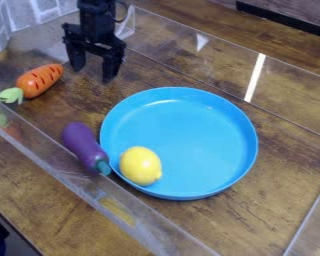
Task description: Remove the purple eggplant from the blue tray and put it on the table
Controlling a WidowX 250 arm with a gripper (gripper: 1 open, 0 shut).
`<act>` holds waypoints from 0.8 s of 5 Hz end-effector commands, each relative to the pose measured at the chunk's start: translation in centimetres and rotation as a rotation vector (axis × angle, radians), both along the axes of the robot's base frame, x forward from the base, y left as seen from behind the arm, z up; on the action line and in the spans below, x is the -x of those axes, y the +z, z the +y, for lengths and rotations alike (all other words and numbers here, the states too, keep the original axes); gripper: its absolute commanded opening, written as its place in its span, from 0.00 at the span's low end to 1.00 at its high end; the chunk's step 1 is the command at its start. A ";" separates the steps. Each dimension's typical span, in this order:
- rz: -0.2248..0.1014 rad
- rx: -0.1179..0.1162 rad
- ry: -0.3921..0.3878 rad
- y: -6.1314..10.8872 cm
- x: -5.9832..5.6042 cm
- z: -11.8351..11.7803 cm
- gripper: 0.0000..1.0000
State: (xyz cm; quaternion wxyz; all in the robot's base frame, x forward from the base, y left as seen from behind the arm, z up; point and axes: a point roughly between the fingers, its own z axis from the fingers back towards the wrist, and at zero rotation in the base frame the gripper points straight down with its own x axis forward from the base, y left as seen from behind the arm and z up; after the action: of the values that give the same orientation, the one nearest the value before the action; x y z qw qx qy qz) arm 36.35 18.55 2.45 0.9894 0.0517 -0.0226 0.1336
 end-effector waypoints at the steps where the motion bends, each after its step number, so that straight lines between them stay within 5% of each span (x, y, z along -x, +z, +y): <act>1: -0.052 -0.027 0.036 2.9 -0.9 0.3 1.00; 2: -0.047 -0.021 0.093 3.8 -0.6 0.6 1.00; 4: -0.042 -0.012 0.235 2.4 -0.6 1.1 1.00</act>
State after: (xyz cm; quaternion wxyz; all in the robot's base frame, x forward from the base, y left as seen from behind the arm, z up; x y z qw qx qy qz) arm 36.08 18.64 2.55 0.9693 0.0485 -0.0032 0.2411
